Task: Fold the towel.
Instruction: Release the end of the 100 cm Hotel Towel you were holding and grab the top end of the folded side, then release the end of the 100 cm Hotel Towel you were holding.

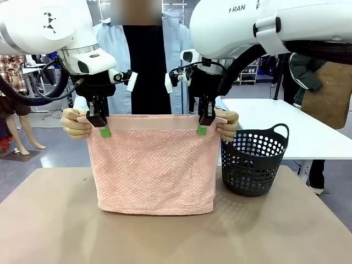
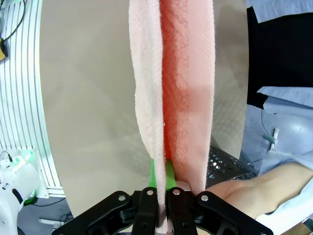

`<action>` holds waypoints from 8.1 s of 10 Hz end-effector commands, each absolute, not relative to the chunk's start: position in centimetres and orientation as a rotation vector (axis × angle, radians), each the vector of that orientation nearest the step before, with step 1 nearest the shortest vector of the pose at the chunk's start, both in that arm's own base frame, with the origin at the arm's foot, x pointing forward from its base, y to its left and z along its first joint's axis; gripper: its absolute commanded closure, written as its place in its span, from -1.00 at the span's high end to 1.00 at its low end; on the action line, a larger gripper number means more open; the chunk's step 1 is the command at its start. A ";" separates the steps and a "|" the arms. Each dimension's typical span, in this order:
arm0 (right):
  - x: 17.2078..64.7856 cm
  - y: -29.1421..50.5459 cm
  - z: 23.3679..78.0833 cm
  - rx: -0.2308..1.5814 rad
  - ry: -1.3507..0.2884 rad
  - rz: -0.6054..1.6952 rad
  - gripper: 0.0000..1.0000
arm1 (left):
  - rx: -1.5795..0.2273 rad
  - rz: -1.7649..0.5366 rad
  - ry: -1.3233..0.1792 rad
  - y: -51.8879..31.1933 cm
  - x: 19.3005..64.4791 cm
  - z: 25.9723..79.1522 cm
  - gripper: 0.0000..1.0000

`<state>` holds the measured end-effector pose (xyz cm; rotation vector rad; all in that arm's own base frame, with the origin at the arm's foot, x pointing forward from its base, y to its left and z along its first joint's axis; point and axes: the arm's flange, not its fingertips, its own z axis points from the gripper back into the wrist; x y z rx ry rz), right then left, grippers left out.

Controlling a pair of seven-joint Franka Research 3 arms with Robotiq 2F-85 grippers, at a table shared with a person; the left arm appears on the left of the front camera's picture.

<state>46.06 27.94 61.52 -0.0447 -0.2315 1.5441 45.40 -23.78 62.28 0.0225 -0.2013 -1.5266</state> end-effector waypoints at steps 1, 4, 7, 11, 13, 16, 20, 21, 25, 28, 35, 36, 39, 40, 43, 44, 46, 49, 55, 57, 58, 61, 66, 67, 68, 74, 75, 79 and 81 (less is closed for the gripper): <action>46.1 27.8 61.5 -0.045 -0.231 1.545 -1.00 | 0.022 -1.525 -0.202 -23.7 45.4 62.4 -1.00; 46.1 27.8 61.5 -0.045 -0.231 1.545 -1.00 | 0.022 -1.525 -0.202 -23.7 45.4 62.4 -1.00; 46.1 27.8 61.5 -0.045 -0.231 1.545 -1.00 | 0.022 -1.525 -0.202 -23.7 45.4 62.4 -1.00; 45.8 27.9 61.7 -0.045 -0.241 1.543 -0.29 | 0.021 -1.520 -0.199 -23.6 45.3 62.5 -0.20; 45.3 28.0 62.3 -0.049 -0.245 1.537 0.37 | 0.010 -1.513 -0.187 -23.6 44.9 63.0 0.51; 44.2 28.1 64.0 -0.074 -0.259 1.542 0.45 | 0.043 -1.527 -0.185 -24.0 43.9 64.7 1.00; 43.3 28.0 67.5 -0.161 -0.320 1.553 0.74 | 0.172 -1.499 -0.285 -23.6 43.3 68.2 1.00; 43.5 27.9 68.1 -0.174 -0.323 1.560 0.39 | 0.210 -1.519 -0.322 -23.5 43.5 68.7 1.00; 45.2 27.3 68.3 -0.249 -0.332 1.614 0.39 | 0.244 -1.543 -0.386 -23.4 45.6 68.8 1.00; 46.1 26.9 68.2 -0.263 -0.357 1.613 0.39 | 0.248 -1.537 -0.376 -23.4 47.1 68.4 1.00; 49.3 27.1 64.6 -0.177 -0.297 1.581 0.39 | 0.140 -1.529 -0.328 -23.8 49.8 64.5 1.00; 49.6 26.9 63.9 -0.162 -0.295 1.573 0.39 | 0.139 -1.526 -0.328 -24.0 50.1 63.8 1.00; 49.6 27.2 63.7 -0.176 -0.304 1.577 -0.79 | 0.168 -1.521 -0.317 -23.9 50.0 63.3 -0.19; 49.5 27.1 63.7 -0.177 -0.297 1.573 -0.80 | 0.173 -1.536 -0.313 -23.8 50.0 63.3 -0.78; 49.5 27.2 63.9 -0.172 -0.299 1.570 -1.00 | 0.160 -1.538 -0.310 -23.8 49.8 63.1 -1.00; 49.4 27.1 64.1 -0.171 -0.301 1.568 -1.00 | 0.164 -1.540 -0.310 -23.8 49.7 63.2 -0.93; 49.5 27.0 64.1 -0.168 -0.299 1.564 -1.00 | 0.151 -1.544 -0.313 -23.8 49.7 63.4 -1.00; 49.5 26.8 64.0 -0.155 -0.319 1.556 -1.00 | 0.138 -1.531 -0.327 -23.5 49.4 63.7 -1.00; 49.5 27.1 63.8 -0.169 -0.295 1.573 -1.00 | 0.160 -1.524 -0.303 -24.1 49.8 63.8 -1.00; 49.5 27.1 63.8 -0.169 -0.295 1.573 -1.00 | 0.160 -1.524 -0.303 -24.1 49.8 63.8 -1.00; 49.5 27.1 63.8 -0.169 -0.295 1.573 -1.00 | 0.160 -1.524 -0.303 -24.1 49.8 63.8 -1.00; 49.5 27.1 63.8 -0.169 -0.295 1.573 -1.00 | 0.160 -1.524 -0.303 -24.1 49.8 63.8 -1.00; 49.5 27.1 63.8 -0.169 -0.295 1.573 -1.00 | 0.160 -1.524 -0.303 -24.1 49.8 63.8 -1.00; 49.5 27.1 63.8 -0.169 -0.295 1.573 -1.00 | 0.160 -1.524 -0.303 -24.1 49.8 63.8 -1.00; 49.5 27.1 63.8 -0.169 -0.295 1.573 -1.00 | 0.160 -1.524 -0.303 -24.1 49.8 63.8 -1.00; 49.5 27.1 63.8 -0.169 -0.295 1.573 -1.00 | 0.160 -1.524 -0.303 -24.1 49.8 63.8 -1.00; 49.5 27.1 63.8 -0.169 -0.295 1.573 -1.00 | 0.160 -1.524 -0.303 -24.1 49.8 63.8 -1.00; 49.5 27.1 63.8 -0.169 -0.295 1.573 -1.00 | 0.160 -1.524 -0.303 -24.1 49.8 63.8 -1.00; 49.5 27.1 63.8 -0.169 -0.295 1.573 -1.00 | 0.160 -1.524 -0.303 -24.1 49.8 63.8 -1.00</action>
